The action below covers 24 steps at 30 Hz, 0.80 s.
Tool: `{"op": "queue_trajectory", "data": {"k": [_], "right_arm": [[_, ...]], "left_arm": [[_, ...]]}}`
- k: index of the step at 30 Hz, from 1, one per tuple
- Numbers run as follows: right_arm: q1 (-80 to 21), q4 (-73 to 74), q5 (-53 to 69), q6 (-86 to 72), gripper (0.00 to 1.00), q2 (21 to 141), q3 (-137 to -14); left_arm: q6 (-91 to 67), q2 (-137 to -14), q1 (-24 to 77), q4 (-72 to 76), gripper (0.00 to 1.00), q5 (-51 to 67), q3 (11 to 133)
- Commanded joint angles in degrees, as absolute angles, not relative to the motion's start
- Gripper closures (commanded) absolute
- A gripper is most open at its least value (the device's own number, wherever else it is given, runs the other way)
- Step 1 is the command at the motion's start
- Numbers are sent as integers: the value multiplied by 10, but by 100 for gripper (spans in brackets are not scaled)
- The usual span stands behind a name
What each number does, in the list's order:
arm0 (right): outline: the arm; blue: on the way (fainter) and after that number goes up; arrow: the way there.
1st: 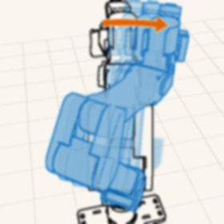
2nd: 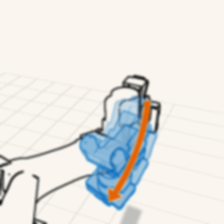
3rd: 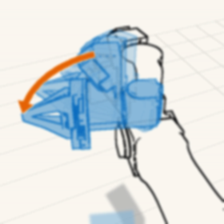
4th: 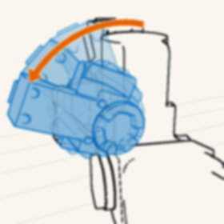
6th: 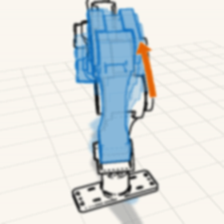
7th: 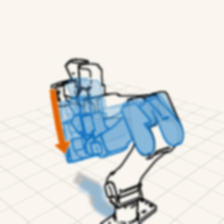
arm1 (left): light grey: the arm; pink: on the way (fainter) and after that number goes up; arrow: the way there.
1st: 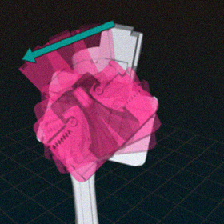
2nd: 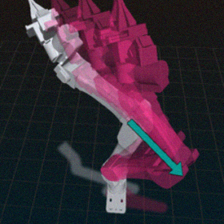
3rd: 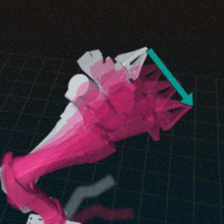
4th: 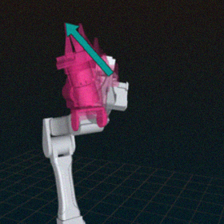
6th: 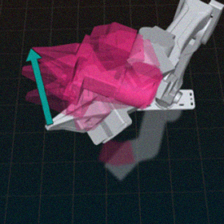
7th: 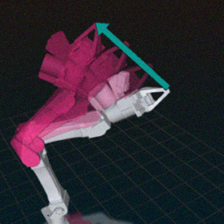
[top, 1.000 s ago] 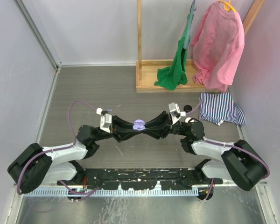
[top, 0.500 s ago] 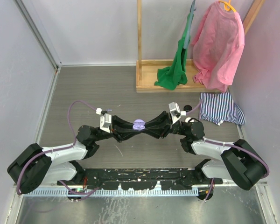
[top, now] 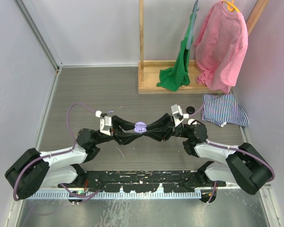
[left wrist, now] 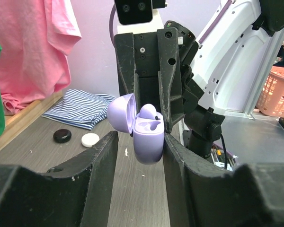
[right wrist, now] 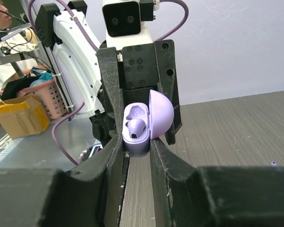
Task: Insert the wireless bluetooth earbuds into the charging case
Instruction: Adjust the charging case.
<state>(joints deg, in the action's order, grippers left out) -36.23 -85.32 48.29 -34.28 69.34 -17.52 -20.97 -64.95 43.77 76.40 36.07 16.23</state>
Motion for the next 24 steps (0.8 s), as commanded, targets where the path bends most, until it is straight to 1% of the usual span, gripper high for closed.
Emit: {"op": "queue_trajectory", "data": {"k": [1, 9, 14, 24], "right_arm": [[-367, -841, 473, -315, 82, 677, -182], [-366, -821, 466, -299, 83, 661, -178], [-366, -821, 461, -296, 83, 656, -175], [-361, -815, 453, -291, 84, 643, -169]], "left_arm": [[-199, -622, 448, 791, 55, 346, 163], [-197, -600, 448, 758, 52, 348, 161], [-198, -598, 448, 743, 55, 355, 162], [-202, -582, 448, 717, 55, 336, 153]]}}
